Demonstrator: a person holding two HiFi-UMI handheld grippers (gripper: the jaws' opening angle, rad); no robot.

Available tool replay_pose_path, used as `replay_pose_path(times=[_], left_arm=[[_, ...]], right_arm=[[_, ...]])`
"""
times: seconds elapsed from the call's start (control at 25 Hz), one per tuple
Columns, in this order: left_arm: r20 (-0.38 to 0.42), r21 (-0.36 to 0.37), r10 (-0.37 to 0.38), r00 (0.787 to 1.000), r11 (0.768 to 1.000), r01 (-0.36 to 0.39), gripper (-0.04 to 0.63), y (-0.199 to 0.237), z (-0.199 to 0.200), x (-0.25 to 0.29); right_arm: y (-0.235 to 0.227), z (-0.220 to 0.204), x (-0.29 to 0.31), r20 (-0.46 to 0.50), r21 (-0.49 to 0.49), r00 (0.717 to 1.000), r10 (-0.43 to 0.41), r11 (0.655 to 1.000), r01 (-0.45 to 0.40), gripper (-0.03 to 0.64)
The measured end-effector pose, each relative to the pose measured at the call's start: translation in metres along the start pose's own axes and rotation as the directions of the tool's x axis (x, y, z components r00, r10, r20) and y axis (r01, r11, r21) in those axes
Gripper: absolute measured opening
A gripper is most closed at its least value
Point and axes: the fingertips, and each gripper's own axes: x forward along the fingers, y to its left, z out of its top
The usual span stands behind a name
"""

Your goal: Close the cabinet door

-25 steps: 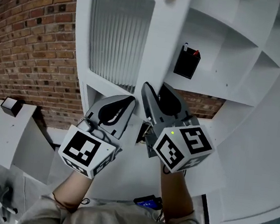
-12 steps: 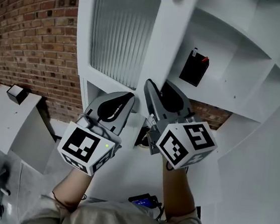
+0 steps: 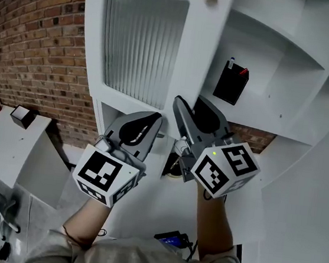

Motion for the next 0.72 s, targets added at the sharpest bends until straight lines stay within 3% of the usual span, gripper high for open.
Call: replay_pose_path(times=[0.48,0.72], left_arm=[[0.001,-0.01,-0.048,0.999,0.999,0.048,0.008,0.001,-0.01,0.042],[-0.003,0.013,-0.036,0.999,0.999,0.036,0.007,0.007,-0.016,0.054]], right_arm=[[-0.022,-0.004,0.011,-0.005,0.018,0.999,0.04,0.999,-0.04,0.146],[-0.032,-0.006,0.018,0.002,0.023,0.999,0.055,0.998,-0.055,0.15]])
